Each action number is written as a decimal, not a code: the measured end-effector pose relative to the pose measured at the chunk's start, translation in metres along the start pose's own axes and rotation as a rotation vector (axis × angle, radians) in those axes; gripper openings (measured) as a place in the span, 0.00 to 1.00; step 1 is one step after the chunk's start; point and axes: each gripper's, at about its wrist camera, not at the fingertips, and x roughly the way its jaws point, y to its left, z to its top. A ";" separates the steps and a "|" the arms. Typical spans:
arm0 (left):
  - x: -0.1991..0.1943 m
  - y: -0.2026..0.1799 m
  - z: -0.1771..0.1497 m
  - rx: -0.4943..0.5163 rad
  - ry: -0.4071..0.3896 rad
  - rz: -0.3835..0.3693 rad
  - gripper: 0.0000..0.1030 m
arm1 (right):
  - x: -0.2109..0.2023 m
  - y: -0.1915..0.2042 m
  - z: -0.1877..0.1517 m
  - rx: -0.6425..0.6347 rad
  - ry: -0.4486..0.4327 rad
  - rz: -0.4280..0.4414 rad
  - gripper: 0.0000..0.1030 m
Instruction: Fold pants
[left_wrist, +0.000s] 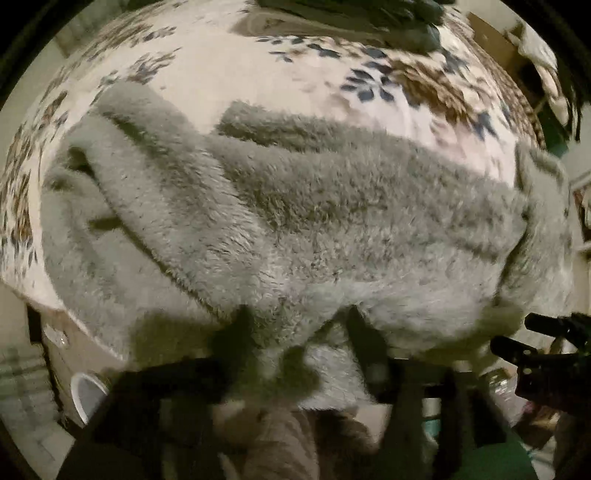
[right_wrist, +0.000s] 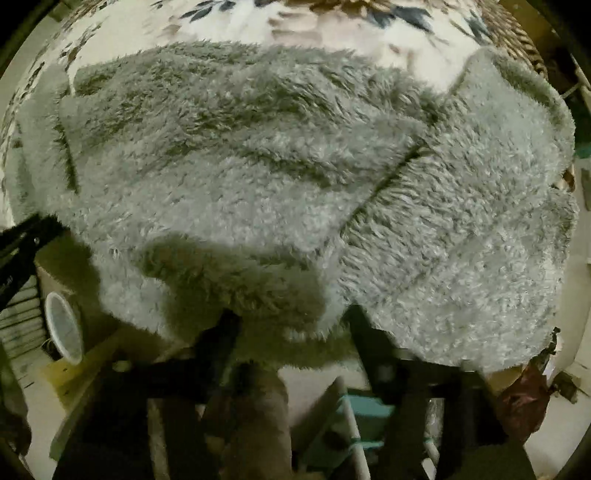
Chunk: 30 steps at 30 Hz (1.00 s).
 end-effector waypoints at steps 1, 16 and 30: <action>-0.008 -0.001 0.003 -0.018 -0.012 0.000 0.69 | -0.008 -0.006 0.000 0.009 -0.005 0.000 0.70; -0.009 -0.100 0.089 0.057 -0.195 0.020 0.70 | -0.028 -0.172 0.156 0.485 -0.125 -0.070 0.85; -0.032 -0.108 0.046 0.064 -0.064 -0.095 0.70 | -0.079 -0.242 -0.034 0.882 -0.149 -0.123 0.08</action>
